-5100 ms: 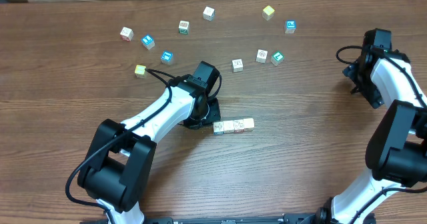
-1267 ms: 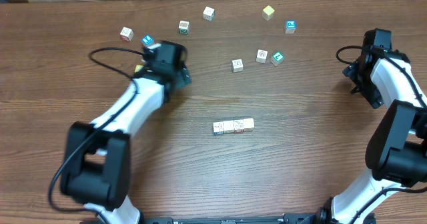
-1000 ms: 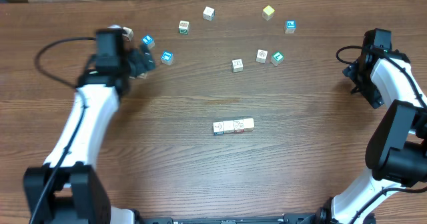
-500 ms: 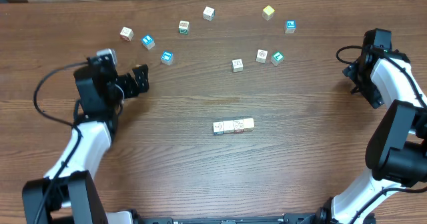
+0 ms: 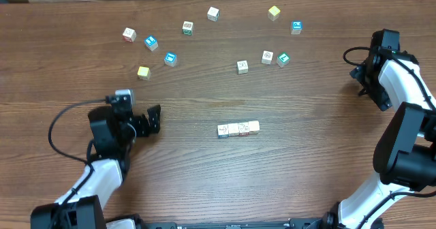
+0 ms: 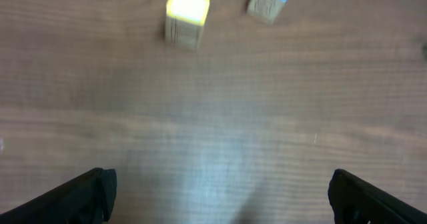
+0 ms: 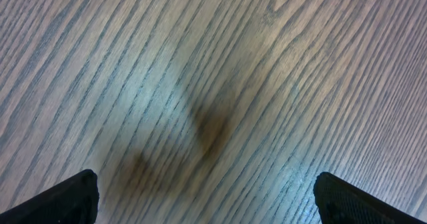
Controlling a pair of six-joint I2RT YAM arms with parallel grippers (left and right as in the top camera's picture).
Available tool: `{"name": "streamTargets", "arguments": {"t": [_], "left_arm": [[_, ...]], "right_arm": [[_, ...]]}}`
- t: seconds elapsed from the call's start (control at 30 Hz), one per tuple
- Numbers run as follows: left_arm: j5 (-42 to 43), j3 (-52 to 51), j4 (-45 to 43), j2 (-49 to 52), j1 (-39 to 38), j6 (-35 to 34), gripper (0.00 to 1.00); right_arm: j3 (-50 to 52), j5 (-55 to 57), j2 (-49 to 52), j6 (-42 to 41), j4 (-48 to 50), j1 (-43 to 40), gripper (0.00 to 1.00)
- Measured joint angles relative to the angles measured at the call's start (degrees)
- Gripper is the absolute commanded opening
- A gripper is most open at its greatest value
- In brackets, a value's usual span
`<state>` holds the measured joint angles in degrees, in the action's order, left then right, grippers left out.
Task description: Form a horizontal line
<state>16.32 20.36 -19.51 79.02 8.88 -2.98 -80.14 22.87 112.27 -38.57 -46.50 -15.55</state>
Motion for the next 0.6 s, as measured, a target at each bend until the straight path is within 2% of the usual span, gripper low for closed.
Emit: {"name": "streamTargets", "arguments": {"t": [0.23,0.6], "left_arm": [[-1.79,-7.15,-3.15,-4.02,0.0,0.46,1.0],[-2.1,-12.9,-7.48,-9.4,0.0,0.46,1.0]], "right_arm": [[0.0,0.0,0.0,0.04,-0.04,0.0,1.0],[0.0,0.0,0.0,0.0,-0.02,0.0,1.0]]}}
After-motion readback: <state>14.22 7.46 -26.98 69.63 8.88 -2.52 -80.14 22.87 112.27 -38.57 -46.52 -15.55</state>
